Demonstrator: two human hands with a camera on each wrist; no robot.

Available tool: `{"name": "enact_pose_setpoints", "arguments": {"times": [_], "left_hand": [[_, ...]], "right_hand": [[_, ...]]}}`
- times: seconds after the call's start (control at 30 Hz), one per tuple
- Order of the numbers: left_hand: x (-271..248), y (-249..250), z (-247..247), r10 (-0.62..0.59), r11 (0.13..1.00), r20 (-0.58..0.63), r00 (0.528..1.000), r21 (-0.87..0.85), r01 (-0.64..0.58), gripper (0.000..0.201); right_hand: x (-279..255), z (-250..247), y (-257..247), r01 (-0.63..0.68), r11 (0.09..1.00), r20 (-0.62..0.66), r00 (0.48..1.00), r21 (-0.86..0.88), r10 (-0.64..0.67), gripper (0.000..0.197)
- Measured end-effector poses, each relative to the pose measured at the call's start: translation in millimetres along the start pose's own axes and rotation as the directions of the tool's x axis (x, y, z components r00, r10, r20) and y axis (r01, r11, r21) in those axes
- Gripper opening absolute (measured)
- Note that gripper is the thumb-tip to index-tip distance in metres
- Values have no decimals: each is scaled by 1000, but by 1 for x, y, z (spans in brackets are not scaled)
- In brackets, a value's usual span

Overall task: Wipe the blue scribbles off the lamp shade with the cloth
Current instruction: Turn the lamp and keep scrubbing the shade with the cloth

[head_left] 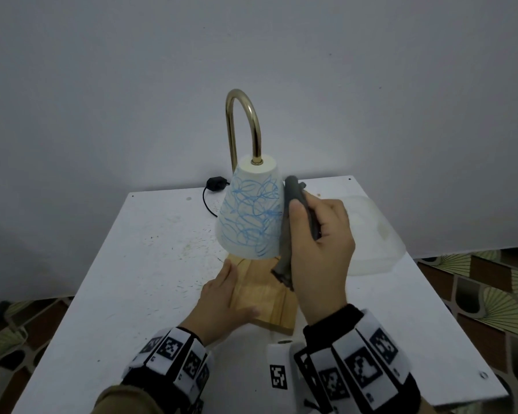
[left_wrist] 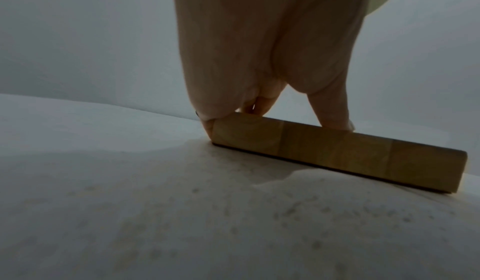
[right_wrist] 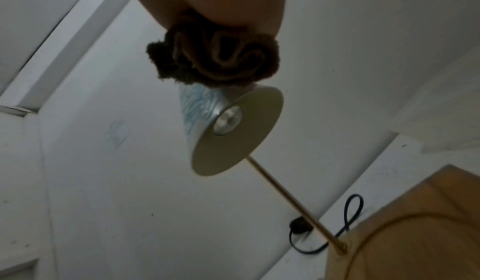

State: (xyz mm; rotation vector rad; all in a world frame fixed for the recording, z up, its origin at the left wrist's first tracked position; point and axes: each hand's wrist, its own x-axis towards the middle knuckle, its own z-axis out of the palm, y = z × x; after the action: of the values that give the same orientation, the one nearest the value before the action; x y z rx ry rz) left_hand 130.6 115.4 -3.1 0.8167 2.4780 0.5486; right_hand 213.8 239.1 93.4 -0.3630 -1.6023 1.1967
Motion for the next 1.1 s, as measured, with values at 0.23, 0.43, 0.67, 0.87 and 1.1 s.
{"name": "enact_pose_setpoints", "arguments": {"times": [0.23, 0.43, 0.67, 0.87, 1.1], "left_hand": [[5, -6, 4, 0, 1000, -17, 1000, -2, 0, 107], [0, -1, 0, 11, 1000, 8, 1000, -17, -11, 105], [5, -3, 0, -5, 1000, 27, 1000, 18, 4, 118], [3, -1, 0, -2, 1000, 5, 1000, 31, 2, 105], [2, -1, -1, -3, 1000, 21, 1000, 24, 3, 103]], "right_hand": [[-38, -9, 16, 153, 986, -16, 988, -69, -154, 23], [-11, -11, 22, -97, 993, -12, 995, -63, 96, 19], [-15, 1, -7, 92, 996, -5, 996, 4, -92, 21], [-39, -11, 17, 89, 992, -25, 995, -85, -92, 21], [-2, -7, 13, -127, 992, -33, 991, -12, 127, 15]]}}
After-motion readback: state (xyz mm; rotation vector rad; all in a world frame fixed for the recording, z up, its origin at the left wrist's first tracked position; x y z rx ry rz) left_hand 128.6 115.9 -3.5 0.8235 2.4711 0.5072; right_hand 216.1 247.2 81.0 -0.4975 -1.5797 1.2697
